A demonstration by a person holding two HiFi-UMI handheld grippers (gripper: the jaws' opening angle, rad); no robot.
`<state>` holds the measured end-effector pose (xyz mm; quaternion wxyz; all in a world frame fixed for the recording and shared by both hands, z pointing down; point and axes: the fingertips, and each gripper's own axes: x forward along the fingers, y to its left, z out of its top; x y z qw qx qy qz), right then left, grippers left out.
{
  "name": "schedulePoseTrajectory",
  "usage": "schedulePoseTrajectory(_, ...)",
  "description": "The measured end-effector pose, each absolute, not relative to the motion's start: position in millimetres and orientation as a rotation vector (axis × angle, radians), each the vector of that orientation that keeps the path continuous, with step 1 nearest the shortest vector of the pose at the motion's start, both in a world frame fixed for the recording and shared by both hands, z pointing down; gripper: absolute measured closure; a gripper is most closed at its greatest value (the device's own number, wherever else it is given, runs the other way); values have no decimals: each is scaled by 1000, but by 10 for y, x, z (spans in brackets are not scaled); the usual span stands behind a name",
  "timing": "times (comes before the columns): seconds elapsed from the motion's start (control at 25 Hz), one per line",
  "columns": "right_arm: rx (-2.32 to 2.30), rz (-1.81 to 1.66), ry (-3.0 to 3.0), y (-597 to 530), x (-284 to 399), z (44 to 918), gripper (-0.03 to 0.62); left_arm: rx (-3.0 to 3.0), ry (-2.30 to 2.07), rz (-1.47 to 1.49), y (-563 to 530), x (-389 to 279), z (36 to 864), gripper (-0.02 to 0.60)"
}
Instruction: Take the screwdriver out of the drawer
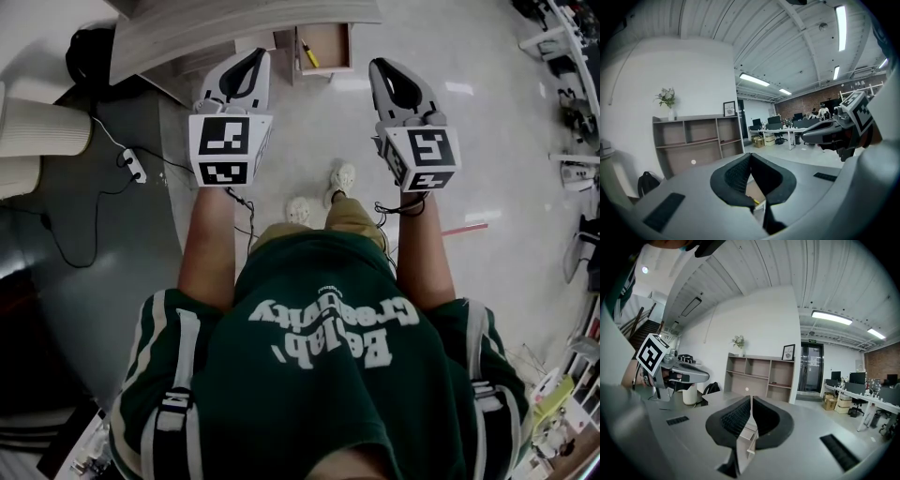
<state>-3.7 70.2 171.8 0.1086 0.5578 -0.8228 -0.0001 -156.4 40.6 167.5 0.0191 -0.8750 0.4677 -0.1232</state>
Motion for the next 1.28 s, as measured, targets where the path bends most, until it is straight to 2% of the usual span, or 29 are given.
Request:
schedulePoseTrajectory(0.84, 1391, 85, -2581, -1330, 792, 2208, 556, -2629, 1684, -474, -1326, -575, 2139, 563)
schedulePoseTrajectory(1.04, 1328, 124, -2601, -1717, 993, 2477, 556, -2620, 1734, -484, -1683, -328, 2354, 563)
schedulePoseTrajectory(1.28, 1274, 191, -2596, -2027, 939, 3051, 556, -2588, 1770, -474, -2020, -361, 2701, 563)
